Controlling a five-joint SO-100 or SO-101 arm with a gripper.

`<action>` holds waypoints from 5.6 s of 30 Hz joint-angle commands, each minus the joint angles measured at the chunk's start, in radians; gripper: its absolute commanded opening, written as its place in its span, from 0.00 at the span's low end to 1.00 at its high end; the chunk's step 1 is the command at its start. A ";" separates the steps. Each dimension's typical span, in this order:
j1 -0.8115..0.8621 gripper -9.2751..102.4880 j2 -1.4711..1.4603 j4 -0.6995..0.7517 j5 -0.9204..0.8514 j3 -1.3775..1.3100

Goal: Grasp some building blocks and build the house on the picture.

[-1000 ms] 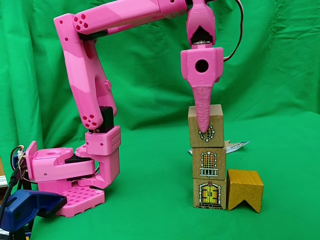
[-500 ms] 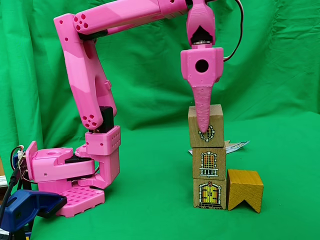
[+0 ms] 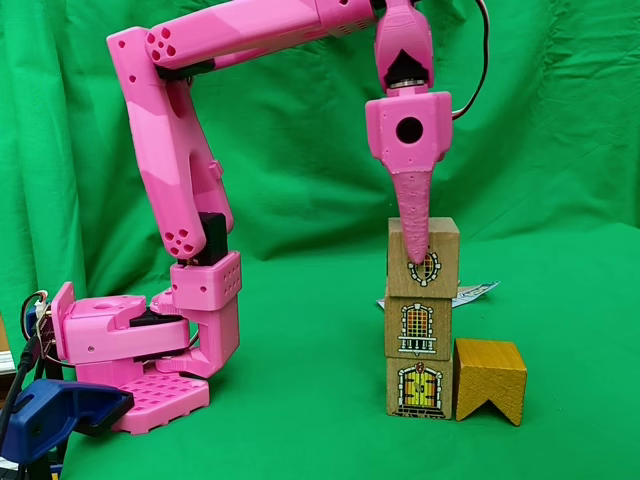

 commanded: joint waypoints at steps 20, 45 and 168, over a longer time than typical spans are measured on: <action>-0.021 0.43 0.232 -0.043 -0.011 -0.114; -0.311 0.43 0.218 -0.242 -0.394 0.035; -0.465 0.32 0.245 -0.899 -0.554 0.733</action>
